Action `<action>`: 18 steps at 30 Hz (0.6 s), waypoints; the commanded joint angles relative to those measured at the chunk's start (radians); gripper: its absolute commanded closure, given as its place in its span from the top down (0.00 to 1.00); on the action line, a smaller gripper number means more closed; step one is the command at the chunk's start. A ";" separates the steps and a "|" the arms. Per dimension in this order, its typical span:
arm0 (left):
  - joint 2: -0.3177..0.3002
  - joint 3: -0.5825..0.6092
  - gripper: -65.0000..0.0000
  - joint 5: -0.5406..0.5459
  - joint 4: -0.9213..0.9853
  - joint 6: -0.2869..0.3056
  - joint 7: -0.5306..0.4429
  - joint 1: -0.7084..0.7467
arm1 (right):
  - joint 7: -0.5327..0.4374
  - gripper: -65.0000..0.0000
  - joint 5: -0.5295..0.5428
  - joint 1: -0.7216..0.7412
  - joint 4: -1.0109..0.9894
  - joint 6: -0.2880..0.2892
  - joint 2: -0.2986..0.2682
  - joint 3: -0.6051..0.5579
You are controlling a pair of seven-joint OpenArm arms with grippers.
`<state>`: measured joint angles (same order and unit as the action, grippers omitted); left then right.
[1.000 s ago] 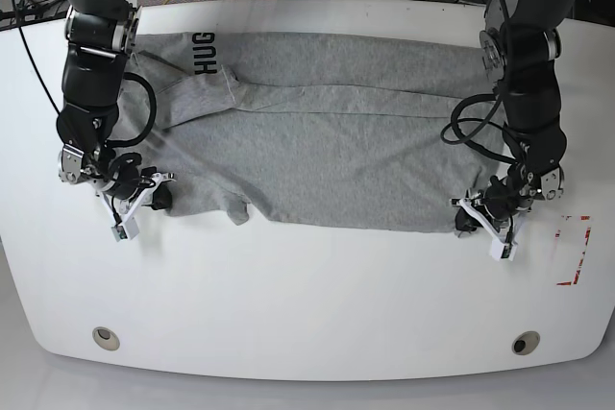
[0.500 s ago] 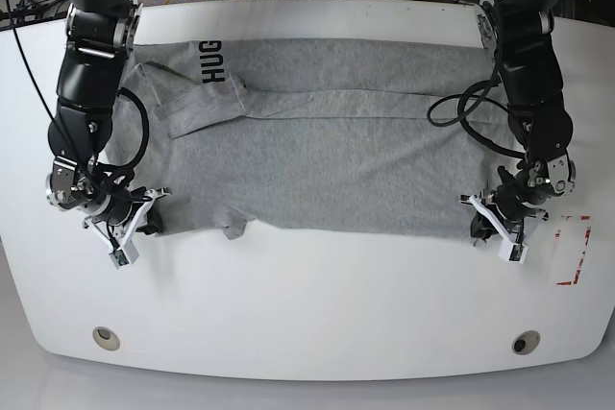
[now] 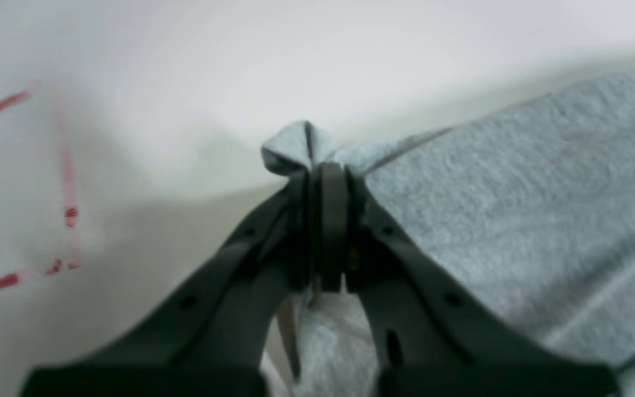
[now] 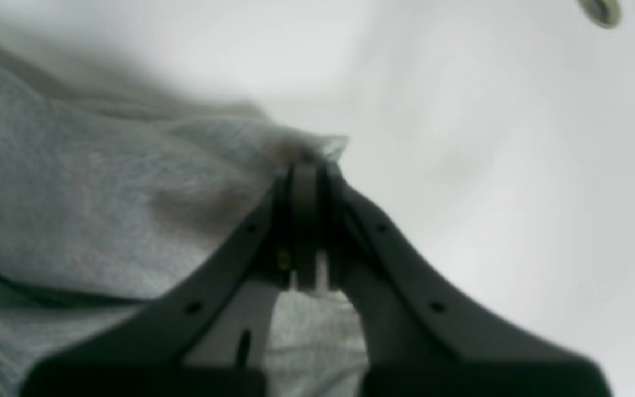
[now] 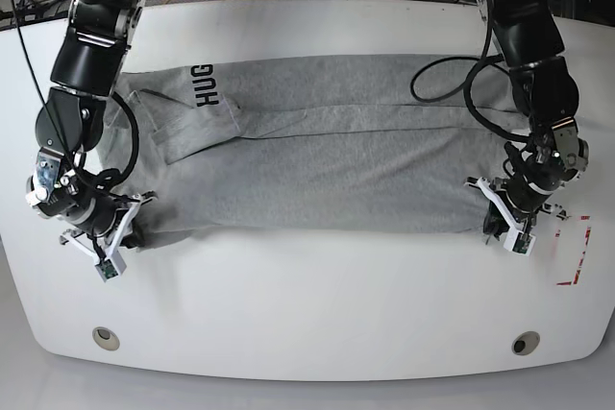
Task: Fold the T-shirt properly
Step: 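Fold the hem up over the shirt toward the collar with both grippers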
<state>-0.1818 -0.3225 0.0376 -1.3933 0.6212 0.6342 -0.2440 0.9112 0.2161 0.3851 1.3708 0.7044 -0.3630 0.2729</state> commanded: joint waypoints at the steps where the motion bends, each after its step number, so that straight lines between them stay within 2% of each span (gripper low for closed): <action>1: -0.005 -0.004 0.00 0.015 -0.113 -0.002 -0.027 0.021 | 0.039 0.00 0.010 0.005 0.080 -0.006 -0.020 0.013; 7: -0.005 -0.002 0.00 0.015 -0.229 -0.002 -0.017 0.124 | 0.067 0.00 0.018 -0.084 0.189 -0.006 -0.020 0.015; 14: -0.003 -0.005 0.00 0.015 -0.363 -0.002 0.094 0.232 | 0.102 0.00 0.018 -0.220 0.327 -0.006 -0.017 0.027; 18: -0.003 -0.005 0.00 0.015 -0.418 -0.002 0.100 0.305 | 0.144 0.00 0.013 -0.280 0.396 -0.006 0.052 0.144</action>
<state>-0.1753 -0.3233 0.0463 -1.7622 0.6250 0.7452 0.0261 1.0458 0.2394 0.1181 1.7058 0.7082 -0.3408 0.3408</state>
